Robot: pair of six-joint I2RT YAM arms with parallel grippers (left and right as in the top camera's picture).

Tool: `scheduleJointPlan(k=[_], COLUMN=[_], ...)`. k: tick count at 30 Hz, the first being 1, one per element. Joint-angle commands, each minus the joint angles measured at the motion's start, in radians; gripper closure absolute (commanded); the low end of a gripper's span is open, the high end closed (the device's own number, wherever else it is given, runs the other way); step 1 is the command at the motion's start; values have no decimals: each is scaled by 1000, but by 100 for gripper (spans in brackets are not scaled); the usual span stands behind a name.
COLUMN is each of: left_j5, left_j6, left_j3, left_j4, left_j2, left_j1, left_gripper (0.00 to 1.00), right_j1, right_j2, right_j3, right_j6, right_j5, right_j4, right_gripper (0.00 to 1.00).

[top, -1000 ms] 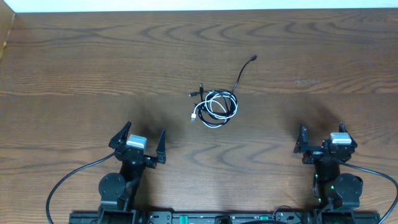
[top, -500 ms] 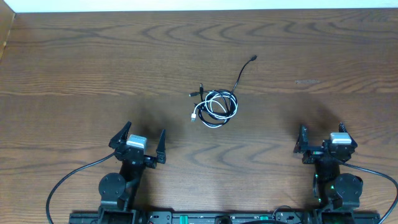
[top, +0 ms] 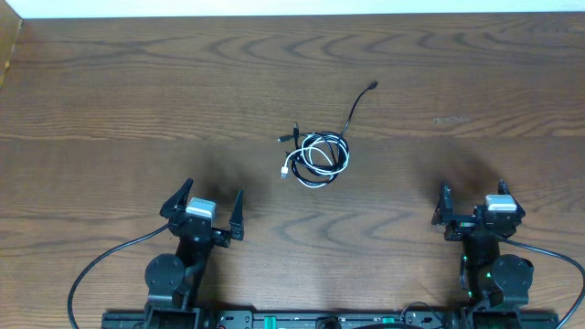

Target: Untangle cables

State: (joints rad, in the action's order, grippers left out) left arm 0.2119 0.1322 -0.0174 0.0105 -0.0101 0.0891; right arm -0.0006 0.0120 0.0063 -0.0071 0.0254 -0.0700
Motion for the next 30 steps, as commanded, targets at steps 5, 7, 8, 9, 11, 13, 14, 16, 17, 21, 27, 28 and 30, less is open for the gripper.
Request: scheduleJointPlan(k=[5,7,8,9,11,13,14,16,17,21,27,28,30], left_j5=[38,38,34,14,5,5,5,5,5,5,5,5,10], left_j6=[-18,-26,-39,-96,-155,-202,-210,-209,-209,-209,-209,-209,-209], left_j3=[-6,-11,-13,-21,-29,-41,-47,-73,-84,-150,-314,-334,-396], left_j4=[38,38,37,47,51,58,70,137,163,284,432,450,501], left_j2=[6,6,6,6,6,5,3,-10,-17,-96,-330,-362,-460], left_j1=[4,4,4,4,4,4,4,4,4,4,4,4,4], left_gripper=[2,2,2,2,2,2,2,2,2,2,2,2,2], right_j1=[-11,-11,-11,-11,-11,-11,-11,-11,-11,-11,-11,-11,-11], right_j2=[-5,-1,2,12,25,51,66,113,132,266,542,569,661], right_j3=[-1,-1,-1,0,6,32,45,89,107,219,393,411,480], right_j6=[14,14,14,14,14,14,14,14,14,14,105,113,115], right_j5=[-2,-2,-2,-2,-2,-2,-2,-2,-2,-4,-11,-11,-19], right_j4=[-5,-5,-5,-5,-14,-55,-73,-126,-146,-240,-330,-345,-401], right_gripper=[1,1,1,1,1,1,1,1,1,1,1,1,1])
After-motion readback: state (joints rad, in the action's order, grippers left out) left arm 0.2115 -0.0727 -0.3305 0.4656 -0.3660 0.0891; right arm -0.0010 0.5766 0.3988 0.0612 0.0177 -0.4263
